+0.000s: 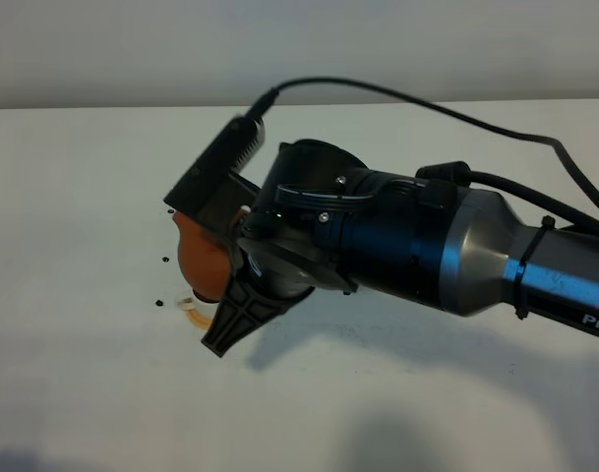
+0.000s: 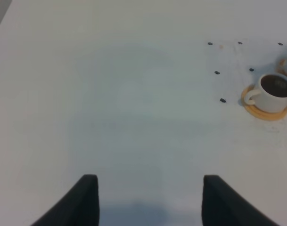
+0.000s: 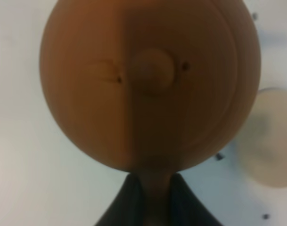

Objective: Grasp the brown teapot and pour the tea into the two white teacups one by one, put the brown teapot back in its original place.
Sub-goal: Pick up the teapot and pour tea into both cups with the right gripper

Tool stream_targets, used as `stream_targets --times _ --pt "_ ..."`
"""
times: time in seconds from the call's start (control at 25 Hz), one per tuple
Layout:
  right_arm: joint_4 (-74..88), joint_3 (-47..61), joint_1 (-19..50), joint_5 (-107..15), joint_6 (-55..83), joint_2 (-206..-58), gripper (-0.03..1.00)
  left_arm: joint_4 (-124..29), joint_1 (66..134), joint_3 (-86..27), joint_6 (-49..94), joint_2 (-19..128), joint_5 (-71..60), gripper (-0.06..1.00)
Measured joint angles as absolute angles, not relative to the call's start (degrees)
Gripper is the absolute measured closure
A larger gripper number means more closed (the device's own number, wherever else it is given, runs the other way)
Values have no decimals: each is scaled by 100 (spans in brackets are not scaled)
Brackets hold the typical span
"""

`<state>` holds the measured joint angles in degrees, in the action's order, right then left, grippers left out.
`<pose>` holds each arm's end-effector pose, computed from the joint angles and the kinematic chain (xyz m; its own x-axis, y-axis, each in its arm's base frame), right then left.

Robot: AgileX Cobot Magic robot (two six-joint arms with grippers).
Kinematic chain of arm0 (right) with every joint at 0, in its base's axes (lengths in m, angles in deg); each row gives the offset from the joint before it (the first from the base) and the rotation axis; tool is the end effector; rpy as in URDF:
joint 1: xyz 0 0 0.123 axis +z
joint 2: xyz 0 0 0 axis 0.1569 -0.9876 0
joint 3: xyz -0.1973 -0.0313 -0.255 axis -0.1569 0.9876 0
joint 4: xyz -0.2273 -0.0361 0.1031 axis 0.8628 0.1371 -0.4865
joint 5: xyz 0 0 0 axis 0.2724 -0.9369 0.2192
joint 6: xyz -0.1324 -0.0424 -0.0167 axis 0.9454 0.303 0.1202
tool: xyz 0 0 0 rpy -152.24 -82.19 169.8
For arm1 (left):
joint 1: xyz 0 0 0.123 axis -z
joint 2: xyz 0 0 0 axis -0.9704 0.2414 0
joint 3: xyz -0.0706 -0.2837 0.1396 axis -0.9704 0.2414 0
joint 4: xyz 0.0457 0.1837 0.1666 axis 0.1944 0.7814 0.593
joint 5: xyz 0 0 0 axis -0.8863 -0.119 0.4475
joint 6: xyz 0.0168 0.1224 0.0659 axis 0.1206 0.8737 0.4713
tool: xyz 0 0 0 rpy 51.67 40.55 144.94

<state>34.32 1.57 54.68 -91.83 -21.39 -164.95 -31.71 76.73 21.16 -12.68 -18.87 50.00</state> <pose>0.2221 0.3621 0.2490 -0.4213 -0.8307 -0.3640 -0.8129 0.5238 -0.2546 0.0002 0.0044 0.2588 -0.4328 0.0120 -0.9014 -0.0127 0.9997 0.0194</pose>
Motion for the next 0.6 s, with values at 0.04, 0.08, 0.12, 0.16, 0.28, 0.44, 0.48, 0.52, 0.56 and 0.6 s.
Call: stream_targets --times 0.04,0.08,0.12,0.16,0.28,0.44,0.48,0.52,0.56,0.6 --pt "3366 235 5439 -9120 -2109 -16495 88 -3171 7673 2116 -1268 -1887 5000 44" --pt "3303 323 5421 -9062 -2089 -16495 88 -3171 7673 2116 -1268 -1887 5000 44" --pt "3231 429 5387 -8979 -2075 -16495 88 -3171 7673 2116 -1268 -1887 5000 44" --pt "3153 520 5354 -8906 -2074 -16495 88 -3171 7673 2116 -1268 -1887 5000 44" --pt "2906 858 5251 -8674 -2027 -16495 88 -3171 7673 2116 -1268 -1887 5000 44" --pt "2749 1220 5245 -8297 -1991 -16495 88 -3171 7673 2116 -1268 -1887 5000 44" --pt "2734 1284 5245 -8193 -1991 -16495 88 -3171 7673 2116 -1268 -1887 5000 44" --pt "2714 1339 5245 -8120 -1991 -16495 88 -3171 7673 2116 -1268 -1887 5000 44" --pt "2698 1387 5245 -8041 -1991 -16495 88 -3171 7673 2116 -1268 -1887 5000 44" --pt "2666 1450 5245 -7971 -1991 -16495 88 -3171 7673 2116 -1268 -1887 5000 44"
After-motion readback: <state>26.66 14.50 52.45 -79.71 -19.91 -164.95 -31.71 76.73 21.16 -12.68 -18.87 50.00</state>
